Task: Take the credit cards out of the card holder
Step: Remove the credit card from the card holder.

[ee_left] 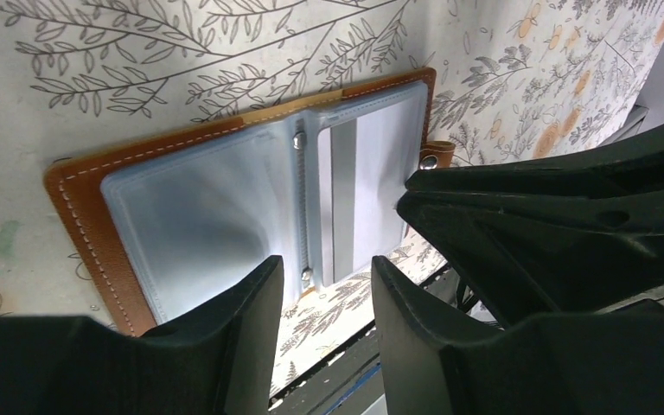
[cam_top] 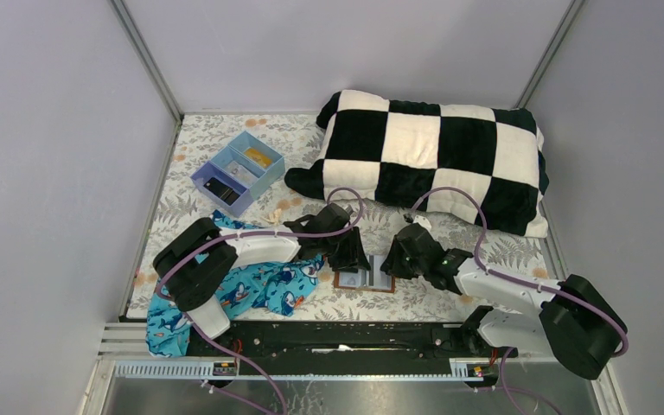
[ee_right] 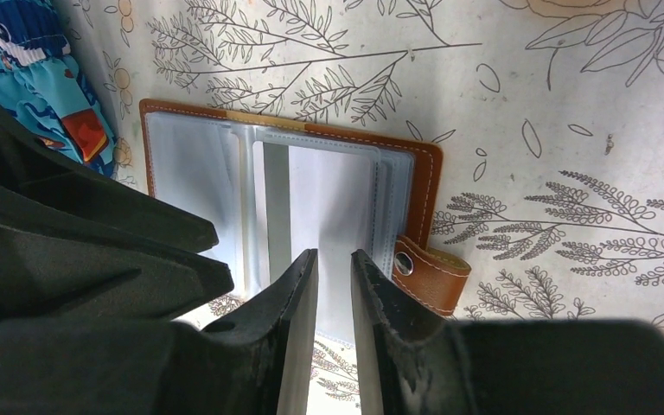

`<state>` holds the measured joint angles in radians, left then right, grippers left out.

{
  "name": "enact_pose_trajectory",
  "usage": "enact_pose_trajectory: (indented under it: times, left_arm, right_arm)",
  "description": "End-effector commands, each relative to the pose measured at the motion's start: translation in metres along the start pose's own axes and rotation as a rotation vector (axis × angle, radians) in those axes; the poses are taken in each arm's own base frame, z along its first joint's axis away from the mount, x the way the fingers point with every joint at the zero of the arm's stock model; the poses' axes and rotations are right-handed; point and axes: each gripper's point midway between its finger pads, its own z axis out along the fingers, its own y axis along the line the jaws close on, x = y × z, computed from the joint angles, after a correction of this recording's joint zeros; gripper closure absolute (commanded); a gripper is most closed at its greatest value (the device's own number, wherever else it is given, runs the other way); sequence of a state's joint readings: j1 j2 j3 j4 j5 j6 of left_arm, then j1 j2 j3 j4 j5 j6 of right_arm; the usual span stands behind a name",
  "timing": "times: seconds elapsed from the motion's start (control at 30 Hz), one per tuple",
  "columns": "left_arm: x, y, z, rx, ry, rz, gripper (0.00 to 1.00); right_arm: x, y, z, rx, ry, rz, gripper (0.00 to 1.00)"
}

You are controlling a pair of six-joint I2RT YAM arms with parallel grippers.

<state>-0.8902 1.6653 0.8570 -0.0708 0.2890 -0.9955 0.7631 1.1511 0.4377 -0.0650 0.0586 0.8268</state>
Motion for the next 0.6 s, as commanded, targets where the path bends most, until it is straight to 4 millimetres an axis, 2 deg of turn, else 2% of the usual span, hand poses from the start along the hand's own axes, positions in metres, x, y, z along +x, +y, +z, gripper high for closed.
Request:
enact_pose_trajectory:
  times: [0.0, 0.33, 0.57]
  left_arm:
    - [-0.003, 0.0, 0.002, 0.025, -0.005, -0.011, 0.54]
    - [-0.001, 0.002, 0.003, 0.056, 0.012, -0.024, 0.55]
    - [-0.002, -0.007, 0.0, 0.104, 0.01, -0.005, 0.56]
  right_arm:
    - [-0.002, 0.006, 0.003, -0.014, -0.004, -0.005, 0.72]
    - [0.0, 0.001, 0.005, 0.005, 0.002, 0.0, 0.72]
    - [-0.009, 0.0, -0.007, 0.002, -0.058, 0.009, 0.72]
